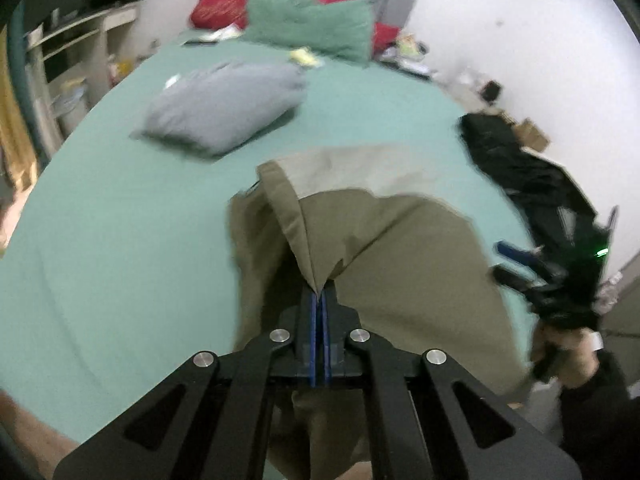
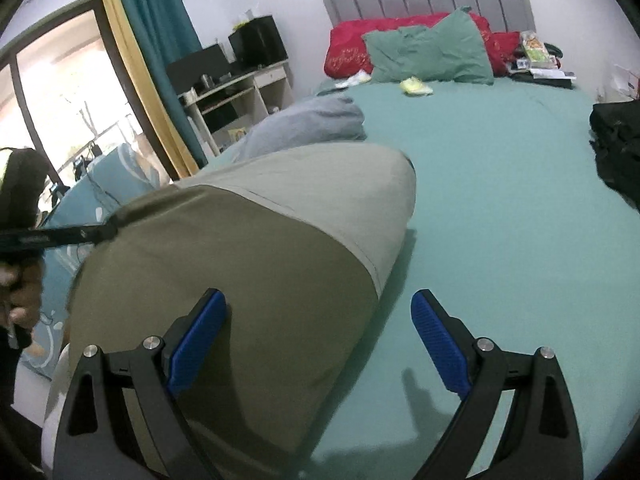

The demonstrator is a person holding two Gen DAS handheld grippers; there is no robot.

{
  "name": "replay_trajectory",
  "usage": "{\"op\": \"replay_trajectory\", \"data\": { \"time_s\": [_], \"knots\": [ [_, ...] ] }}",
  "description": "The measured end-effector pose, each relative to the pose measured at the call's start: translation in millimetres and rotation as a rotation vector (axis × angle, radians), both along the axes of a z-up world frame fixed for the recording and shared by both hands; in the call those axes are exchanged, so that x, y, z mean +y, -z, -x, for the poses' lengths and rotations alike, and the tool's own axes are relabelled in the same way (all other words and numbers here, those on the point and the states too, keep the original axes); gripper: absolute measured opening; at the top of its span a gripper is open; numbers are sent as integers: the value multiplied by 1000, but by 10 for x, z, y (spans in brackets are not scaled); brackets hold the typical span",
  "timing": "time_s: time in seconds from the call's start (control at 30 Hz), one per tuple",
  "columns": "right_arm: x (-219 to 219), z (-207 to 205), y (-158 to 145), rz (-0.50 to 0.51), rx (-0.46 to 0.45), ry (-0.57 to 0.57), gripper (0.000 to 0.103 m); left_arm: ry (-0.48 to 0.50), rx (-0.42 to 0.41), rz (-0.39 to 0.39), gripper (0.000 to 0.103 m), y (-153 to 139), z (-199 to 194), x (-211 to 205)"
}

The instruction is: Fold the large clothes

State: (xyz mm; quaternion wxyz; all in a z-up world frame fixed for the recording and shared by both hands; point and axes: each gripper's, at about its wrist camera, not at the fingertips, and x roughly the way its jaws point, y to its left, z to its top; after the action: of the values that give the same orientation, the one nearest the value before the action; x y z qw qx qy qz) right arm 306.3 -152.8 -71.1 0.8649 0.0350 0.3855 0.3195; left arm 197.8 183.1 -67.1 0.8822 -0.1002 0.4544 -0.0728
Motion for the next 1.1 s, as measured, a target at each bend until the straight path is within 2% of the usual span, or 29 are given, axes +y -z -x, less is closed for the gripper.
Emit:
{"op": "replay_trajectory", "data": {
  "time_s": [0.07, 0.1, 0.17, 0.23, 0.27, 0.33, 0.4, 0.47, 0.5, 0.57, 0.63, 0.67, 0.77, 0.83, 0.9, 0.97, 1.03, 1.1],
  "knots": [
    [164, 26, 188, 37, 48, -9, 94, -14, 81, 8, 3, 368, -31, 154],
    [320, 24, 377, 105, 81, -16, 93, -23, 117, -7, 3, 562, -24, 167],
    [470, 34, 699, 167, 120, -31, 93, -20, 192, -36, 3, 915, -30, 144],
    [479, -49, 1028, 118, 217, -29, 99, -22, 234, -38, 7, 1114, -7, 151],
    [477, -59, 1017, 115, 199, -37, 99, -31, 235, -36, 8, 1112, 4, 161],
    [503, -73, 932, 161, 189, -48, 100, -68, 203, -49, 21, 970, 4, 191],
    [487, -76, 782, 199, 174, -44, 100, -131, 126, -109, 35, 694, 25, 196],
    [451, 0, 597, 215, 136, -29, 100, -149, 27, -101, 36, 341, 81, 121],
    [424, 56, 505, 206, 124, -33, 100, -131, -8, -82, 38, 230, 112, 51],
    [343, 213, 344, 141, 125, -65, 100, -25, -52, -48, 41, 58, 179, -249],
    [291, 371, 299, 138, 139, -99, 101, 92, -19, -3, 41, 109, 219, -561],
    [325, 416, 321, 149, 157, -113, 101, 113, 7, 6, 41, 197, 215, -684],
    [291, 546, 465, 168, 177, -121, 101, 119, 139, -31, 41, 664, 286, -910],
    [272, 617, 636, 220, 154, -120, 101, 127, 156, -51, 41, 932, 416, -1020],
    [210, 652, 743, 190, 143, -118, 101, 114, 141, -88, 41, 1062, 561, -1002],
    [166, 633, 762, 170, 146, -108, 101, 115, 138, -95, 41, 1009, 572, -1002],
    [193, 649, 617, 214, 80, -111, 101, 88, 141, -102, 41, 867, 546, -996],
    [157, 719, 467, 218, 5, -103, 101, 99, 73, -92, 41, 631, 479, -832]
  ]
}}
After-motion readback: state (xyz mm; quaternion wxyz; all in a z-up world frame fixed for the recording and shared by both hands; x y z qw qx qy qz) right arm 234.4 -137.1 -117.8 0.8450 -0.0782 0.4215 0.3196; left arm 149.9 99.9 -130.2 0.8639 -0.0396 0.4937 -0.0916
